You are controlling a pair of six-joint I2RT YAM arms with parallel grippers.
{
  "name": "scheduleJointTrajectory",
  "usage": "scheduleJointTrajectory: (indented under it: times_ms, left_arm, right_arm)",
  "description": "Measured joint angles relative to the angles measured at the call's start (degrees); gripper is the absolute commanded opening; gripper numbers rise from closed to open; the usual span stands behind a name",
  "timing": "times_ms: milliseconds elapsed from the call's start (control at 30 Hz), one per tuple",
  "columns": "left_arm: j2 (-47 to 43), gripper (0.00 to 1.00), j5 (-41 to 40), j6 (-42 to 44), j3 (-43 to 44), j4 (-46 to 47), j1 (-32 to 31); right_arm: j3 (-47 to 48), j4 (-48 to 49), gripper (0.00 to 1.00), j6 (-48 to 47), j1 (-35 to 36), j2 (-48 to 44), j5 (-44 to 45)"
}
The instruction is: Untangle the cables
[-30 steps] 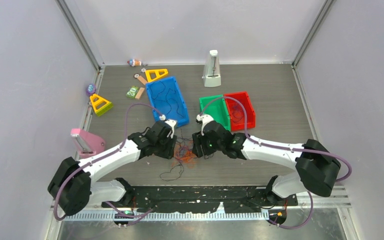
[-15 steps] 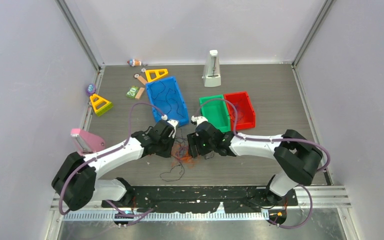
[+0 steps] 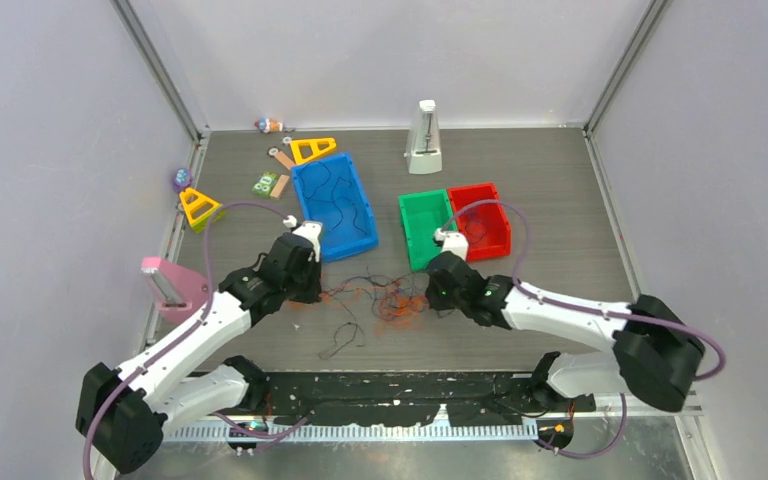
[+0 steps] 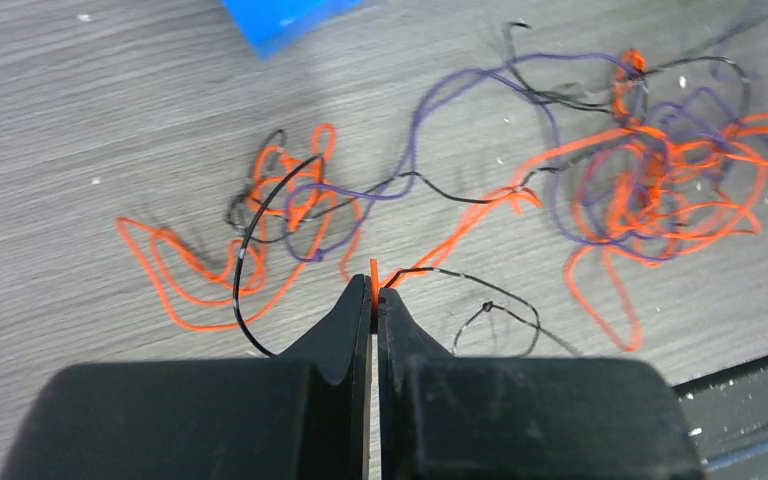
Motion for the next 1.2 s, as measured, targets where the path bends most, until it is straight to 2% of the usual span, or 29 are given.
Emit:
scheduleJointTrajectory:
  times_ms: [333, 633, 767, 867, 900, 933, 1000, 1033, 1100, 1200]
  left_arm:
    - [-7.4, 0.00, -5.0, -2.0, 0.0, -2.1, 4.9]
    - [-7.7, 0.00, -8.7, -4.0, 0.0, -3.7, 5.3]
    - [-7.7, 0.00, -5.8, -3.0, 0.0, -3.2, 5.3]
    - [-7.6, 0.03, -0.9, -1.6, 0.0, -1.9, 5.3]
    - [-7.4, 0.07, 1.0, -1.2, 0.0, -1.2, 5.2]
    - [-7.1, 0.17, 2.6, -0.8, 0.0, -0.6, 5.2]
    - [-6.5, 0.52, 5.4, 0.5, 0.0, 0.3, 4.9]
    - [-6.1, 0.62, 6.7, 1.2, 0.0, 0.7, 4.7]
    - [-5.1, 0.71, 9.1, 2.1, 0.3, 1.1, 4.0]
    - [-2.8, 0.75, 11.5, 3.7, 1.9, 2.4, 1.1]
  right_arm:
    - [-5.0, -15.4, 0.05, 11.7, -3.1, -18.4, 18.4]
    - [-5.5, -28.0, 0.05, 21.9, -3.4, -29.2, 30.6]
    - [-5.5, -27.3, 0.05, 18.7, -3.5, -30.1, 30.6]
    - [-5.3, -23.9, 0.05, 12.8, -3.6, -30.0, 26.6]
    - [-4.9, -22.8, 0.05, 10.9, -3.6, -29.8, 24.8]
    - [-4.4, -21.7, 0.05, 9.1, -3.6, -29.5, 23.0]
    - [-2.8, -19.9, 0.05, 5.7, -3.6, -28.7, 19.3]
    - [-2.1, -19.0, 0.05, 4.1, -3.6, -28.4, 17.2]
    - [-0.6, -16.8, 0.05, 0.6, -3.6, -27.5, 12.3]
    - [2.8, -14.4, 0.05, -4.0, -3.6, -25.0, 4.2]
